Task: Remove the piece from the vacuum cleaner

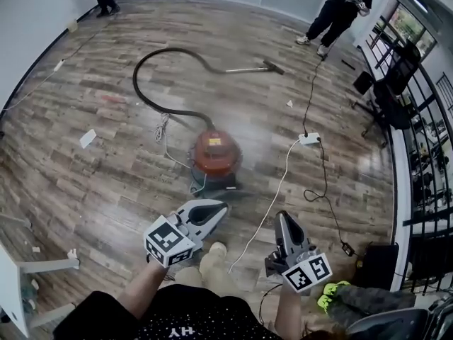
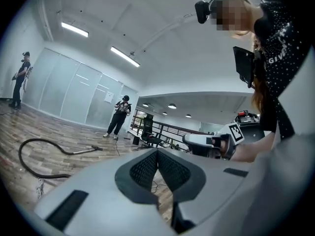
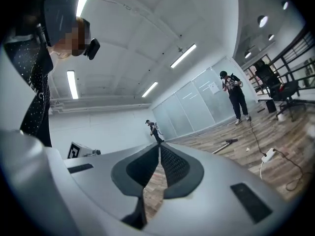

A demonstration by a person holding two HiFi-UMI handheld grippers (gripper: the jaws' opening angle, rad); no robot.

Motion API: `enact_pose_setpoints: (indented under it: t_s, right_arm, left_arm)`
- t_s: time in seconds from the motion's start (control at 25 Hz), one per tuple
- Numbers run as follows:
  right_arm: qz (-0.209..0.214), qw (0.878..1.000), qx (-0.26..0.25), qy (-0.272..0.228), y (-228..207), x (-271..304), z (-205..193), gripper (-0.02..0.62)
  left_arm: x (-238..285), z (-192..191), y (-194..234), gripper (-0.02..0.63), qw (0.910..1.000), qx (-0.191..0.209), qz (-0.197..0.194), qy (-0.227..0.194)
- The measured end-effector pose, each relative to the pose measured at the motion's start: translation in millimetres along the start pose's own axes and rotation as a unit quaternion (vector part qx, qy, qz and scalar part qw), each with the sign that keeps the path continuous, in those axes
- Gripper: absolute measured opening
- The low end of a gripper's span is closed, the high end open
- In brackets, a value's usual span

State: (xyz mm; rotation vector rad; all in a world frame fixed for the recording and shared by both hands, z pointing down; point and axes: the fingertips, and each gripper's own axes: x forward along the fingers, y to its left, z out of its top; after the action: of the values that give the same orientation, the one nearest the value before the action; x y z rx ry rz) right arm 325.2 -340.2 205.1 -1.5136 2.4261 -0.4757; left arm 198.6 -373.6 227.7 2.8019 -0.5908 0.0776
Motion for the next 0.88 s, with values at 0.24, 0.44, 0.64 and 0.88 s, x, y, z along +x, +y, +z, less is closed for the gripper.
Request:
enact_pose_setpoints:
  t_s: [0.24, 0.44, 0.64, 0.88]
  right_arm:
    - [0.007, 1.0, 0.005, 0.003, -58, 32, -26, 0.011]
    - [0.0, 1.0, 0.005, 0.002, -102, 44, -80, 0.011]
    - [0.008, 1.0, 0.007, 0.021, -140, 52, -160, 0.011]
    - [0.035, 0.999, 0.003, 0.032, -184, 66, -259, 0.011]
  left_arm:
    - [31, -37, 50, 0.009, 0.9996, 0.005, 0.014, 0.024]
    - [48, -92, 94, 0.009, 0.9998, 0.006, 0.007, 0.02]
    - [69, -167, 135, 0.009, 0.9997, 0.02, 0.011, 0.007]
    - [85, -259, 168, 0.009, 0.9987, 0.05, -0.008, 0.005]
